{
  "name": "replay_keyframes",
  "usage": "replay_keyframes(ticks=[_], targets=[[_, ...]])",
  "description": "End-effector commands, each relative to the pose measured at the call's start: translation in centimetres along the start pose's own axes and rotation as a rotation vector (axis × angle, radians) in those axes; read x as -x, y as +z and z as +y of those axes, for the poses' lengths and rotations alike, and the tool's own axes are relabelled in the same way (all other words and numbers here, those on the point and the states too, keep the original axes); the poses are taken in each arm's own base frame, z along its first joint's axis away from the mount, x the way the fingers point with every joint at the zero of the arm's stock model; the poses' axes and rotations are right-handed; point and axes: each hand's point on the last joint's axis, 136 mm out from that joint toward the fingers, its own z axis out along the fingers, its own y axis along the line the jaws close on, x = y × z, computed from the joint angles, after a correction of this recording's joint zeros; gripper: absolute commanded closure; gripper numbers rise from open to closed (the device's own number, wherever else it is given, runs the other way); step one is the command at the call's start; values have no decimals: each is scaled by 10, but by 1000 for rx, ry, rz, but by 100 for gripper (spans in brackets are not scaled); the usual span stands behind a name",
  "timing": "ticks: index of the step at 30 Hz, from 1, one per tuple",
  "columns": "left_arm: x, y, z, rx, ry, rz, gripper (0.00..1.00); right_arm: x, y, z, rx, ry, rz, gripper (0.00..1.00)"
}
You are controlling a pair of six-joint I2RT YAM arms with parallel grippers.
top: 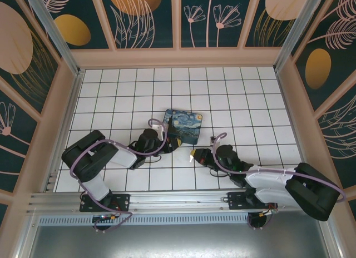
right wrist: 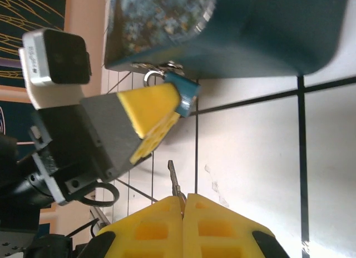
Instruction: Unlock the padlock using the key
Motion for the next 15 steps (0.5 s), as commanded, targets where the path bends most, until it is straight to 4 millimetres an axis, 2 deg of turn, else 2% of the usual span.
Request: replay_keyframes(ticks=[1, 15], targets=[[11, -2, -27, -88, -15, 1, 100, 7, -1, 14, 58, 9, -55, 100], [7, -9, -46, -147, -34, 50, 100, -1, 12, 1, 28, 23, -28, 100]])
